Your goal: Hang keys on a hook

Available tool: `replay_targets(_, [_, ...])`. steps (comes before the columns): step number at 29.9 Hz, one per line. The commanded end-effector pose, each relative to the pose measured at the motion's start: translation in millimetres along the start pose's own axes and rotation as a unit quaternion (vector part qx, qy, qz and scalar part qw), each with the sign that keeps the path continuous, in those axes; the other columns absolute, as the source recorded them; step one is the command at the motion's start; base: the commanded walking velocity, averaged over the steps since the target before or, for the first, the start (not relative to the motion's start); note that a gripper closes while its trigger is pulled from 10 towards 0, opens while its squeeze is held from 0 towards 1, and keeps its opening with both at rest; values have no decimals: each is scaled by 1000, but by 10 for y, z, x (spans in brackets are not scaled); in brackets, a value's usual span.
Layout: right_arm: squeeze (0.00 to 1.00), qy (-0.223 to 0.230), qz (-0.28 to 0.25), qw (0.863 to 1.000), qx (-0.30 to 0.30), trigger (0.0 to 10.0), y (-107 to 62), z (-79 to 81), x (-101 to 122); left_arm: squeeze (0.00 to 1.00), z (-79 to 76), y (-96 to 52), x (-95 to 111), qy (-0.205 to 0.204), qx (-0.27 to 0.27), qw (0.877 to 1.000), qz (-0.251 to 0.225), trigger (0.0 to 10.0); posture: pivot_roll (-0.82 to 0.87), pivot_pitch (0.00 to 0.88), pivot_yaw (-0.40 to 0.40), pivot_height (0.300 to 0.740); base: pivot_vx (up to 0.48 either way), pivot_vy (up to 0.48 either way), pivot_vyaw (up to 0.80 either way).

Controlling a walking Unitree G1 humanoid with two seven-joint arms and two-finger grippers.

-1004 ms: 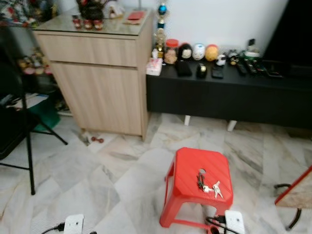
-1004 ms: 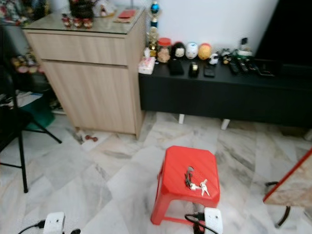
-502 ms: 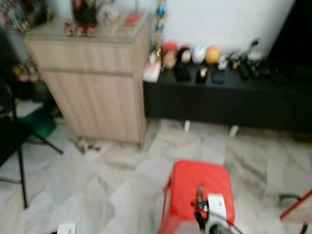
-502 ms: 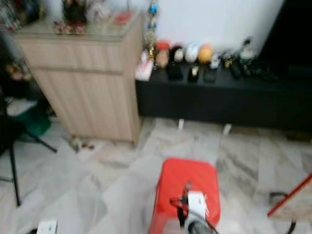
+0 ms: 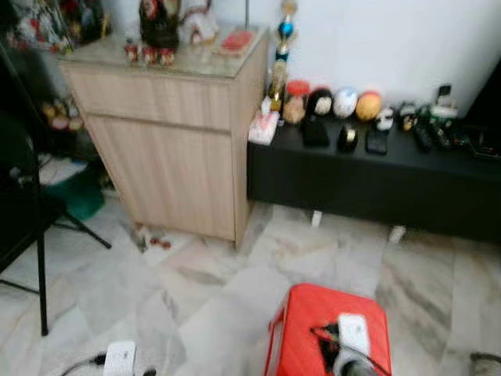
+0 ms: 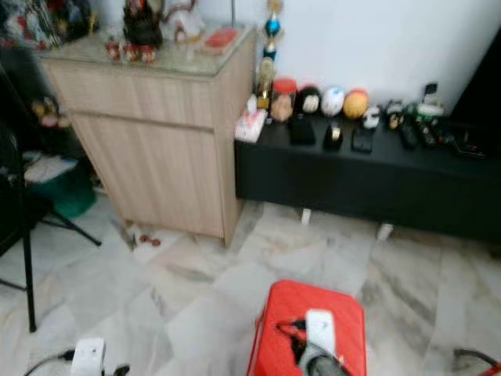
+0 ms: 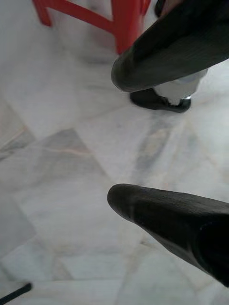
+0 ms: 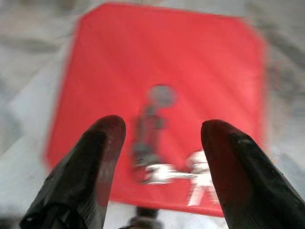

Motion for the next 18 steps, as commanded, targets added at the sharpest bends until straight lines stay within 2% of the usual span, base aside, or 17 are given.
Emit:
replay_targets(1, [0, 19, -32, 999, -1, 10000, 5, -50, 130, 0, -5, -13, -77, -2, -2, 1000, 13, 10000, 136, 0, -25, 740, 0, 0, 0])
replay_targets(3, [0, 19, -53, 998, -3, 10000, 4, -99, 224, 0, -2, -13, -75, -1, -2, 1000, 12, 10000, 131, 0, -21, 740, 0, 0, 0])
replay_targets(4, [0, 10, -86, 996, 1, 10000, 5, -96, 374, 0, -2, -12, -72, 1, -2, 1000, 12, 10000, 125, 0, -20, 740, 0, 0, 0])
replay_targets(5, [0, 10, -86, 996, 1, 10000, 5, -96, 374, 0, -2, -12, -72, 1, -2, 1000, 12, 10000, 125, 0, -20, 740, 0, 0, 0])
replay_targets(7, [0, 0, -125, 992, 9, 10000, -8, -75, 530, 0, -7, -11, -63, 3, -3, 1000, 10, 10000, 119, 0, -18, 740, 0, 0, 0])
replay_targets(8, [0, -3, -139, 990, 14, 10000, -15, -53, 582, 0, -9, -10, -62, 4, -3, 1000, 10, 10000, 119, 0, -18, 740, 0, 0, 0])
replay_targets(9, [0, -11, -183, 983, 29, 10000, -50, 41, 741, 0, -14, -8, -53, 5, -4, 1000, 10, 10000, 116, 0, -17, 740, 0, 0, 0])
replay_targets(10, [0, -13, -200, 979, 34, 10000, -69, 83, 795, 0, -15, -7, -48, 6, -4, 1000, 9, 10000, 115, 0, -16, 740, 0, 0, 0])
replay_targets(18, [0, -11, -224, 974, 41, 10000, -99, 216, 865, 0, -3, -4, -35, 4, 0, 1000, 7, 10000, 127, 0, -19, 740, 0, 0, 0])
Point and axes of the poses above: a point about 5 cm out from each wrist's last joint towards the gripper, its own y axis pointing out of the wrist towards the gripper, its own x axis along the axis of the wrist's last joint, z = x × y, the point moved 5 cm from there along y, pointing out of the wrist towards the gripper
